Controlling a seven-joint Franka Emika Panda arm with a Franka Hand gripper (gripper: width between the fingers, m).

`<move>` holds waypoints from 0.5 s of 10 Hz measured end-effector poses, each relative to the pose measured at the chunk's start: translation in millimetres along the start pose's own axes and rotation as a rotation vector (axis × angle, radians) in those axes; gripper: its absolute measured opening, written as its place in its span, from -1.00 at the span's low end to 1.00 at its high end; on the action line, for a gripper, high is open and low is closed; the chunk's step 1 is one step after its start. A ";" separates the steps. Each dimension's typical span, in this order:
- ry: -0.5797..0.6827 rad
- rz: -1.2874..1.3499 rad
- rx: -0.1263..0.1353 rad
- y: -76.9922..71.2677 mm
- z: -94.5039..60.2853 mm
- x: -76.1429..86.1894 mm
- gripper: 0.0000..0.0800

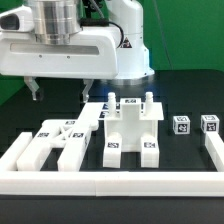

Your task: Assemble chair

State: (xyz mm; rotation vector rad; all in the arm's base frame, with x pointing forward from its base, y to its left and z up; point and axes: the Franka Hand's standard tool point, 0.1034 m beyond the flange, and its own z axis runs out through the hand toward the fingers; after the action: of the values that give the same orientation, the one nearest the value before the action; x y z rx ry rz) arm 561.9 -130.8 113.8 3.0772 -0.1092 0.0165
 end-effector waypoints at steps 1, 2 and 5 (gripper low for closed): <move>0.055 0.001 -0.010 1.8 2.6 0.7 0.62; 0.111 0.004 -0.016 2.1 11.2 3.5 0.62; 0.059 0.005 -0.005 -9.4 26.6 10.7 0.62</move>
Offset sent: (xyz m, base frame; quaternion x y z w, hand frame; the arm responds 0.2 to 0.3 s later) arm 0.0224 0.0178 -0.0153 0.0395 -0.0172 0.0321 0.9986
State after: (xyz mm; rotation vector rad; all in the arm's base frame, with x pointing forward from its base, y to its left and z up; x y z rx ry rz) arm 573.5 -123.8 86.8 3.0679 -0.1143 0.1063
